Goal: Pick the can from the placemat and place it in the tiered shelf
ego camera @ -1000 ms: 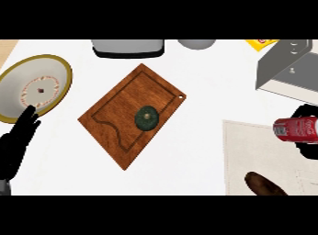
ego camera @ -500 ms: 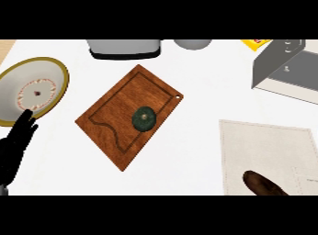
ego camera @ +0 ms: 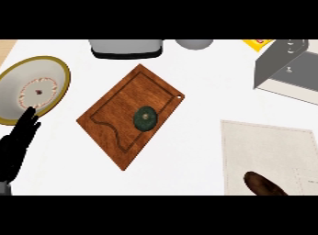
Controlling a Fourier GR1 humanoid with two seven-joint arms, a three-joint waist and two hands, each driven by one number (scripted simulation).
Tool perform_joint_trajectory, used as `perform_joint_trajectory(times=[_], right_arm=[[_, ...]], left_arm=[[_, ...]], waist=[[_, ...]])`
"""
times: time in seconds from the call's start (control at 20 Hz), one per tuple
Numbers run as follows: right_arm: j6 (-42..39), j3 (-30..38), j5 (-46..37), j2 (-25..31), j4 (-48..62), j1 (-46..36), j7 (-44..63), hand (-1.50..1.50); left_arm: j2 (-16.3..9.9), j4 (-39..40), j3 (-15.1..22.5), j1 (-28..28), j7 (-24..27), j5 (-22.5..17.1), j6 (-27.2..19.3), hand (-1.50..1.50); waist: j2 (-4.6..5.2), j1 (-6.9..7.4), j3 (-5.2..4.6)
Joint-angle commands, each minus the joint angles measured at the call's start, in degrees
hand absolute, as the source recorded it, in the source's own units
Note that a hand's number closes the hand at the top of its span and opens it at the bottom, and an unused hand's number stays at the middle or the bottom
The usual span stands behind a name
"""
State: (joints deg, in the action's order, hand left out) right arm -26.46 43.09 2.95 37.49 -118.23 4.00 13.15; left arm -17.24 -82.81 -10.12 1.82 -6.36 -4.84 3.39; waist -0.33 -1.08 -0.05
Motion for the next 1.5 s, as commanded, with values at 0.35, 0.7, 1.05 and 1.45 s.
perform_joint_trajectory(times=[0.35,0.7,1.05,1.45], right_arm=[[-1.4,12.7,1.8,13.0,2.8,-5.3,8.8,1.5],[1.4,2.7,-5.0,21.9,14.5,-14.4,8.8,1.5],[6.9,-5.1,-11.5,22.3,18.4,-19.1,8.3,1.5],[13.5,-13.1,-19.6,24.1,39.5,-27.4,-3.5,1.5]], left_arm=[[-0.8,3.7,-2.0,-1.1,3.3,-0.1,2.4,0.0],[0.2,1.7,-0.9,-2.2,0.2,0.9,2.2,0.0],[2.2,1.9,-0.3,-1.5,1.6,2.4,1.5,0.0],[-0.3,2.8,-2.6,-1.8,1.1,0.1,5.5,0.0]], waist=[[0.31,0.71,0.01],[0.47,1.68,0.03],[0.44,1.59,0.03],[0.59,2.17,0.04]])
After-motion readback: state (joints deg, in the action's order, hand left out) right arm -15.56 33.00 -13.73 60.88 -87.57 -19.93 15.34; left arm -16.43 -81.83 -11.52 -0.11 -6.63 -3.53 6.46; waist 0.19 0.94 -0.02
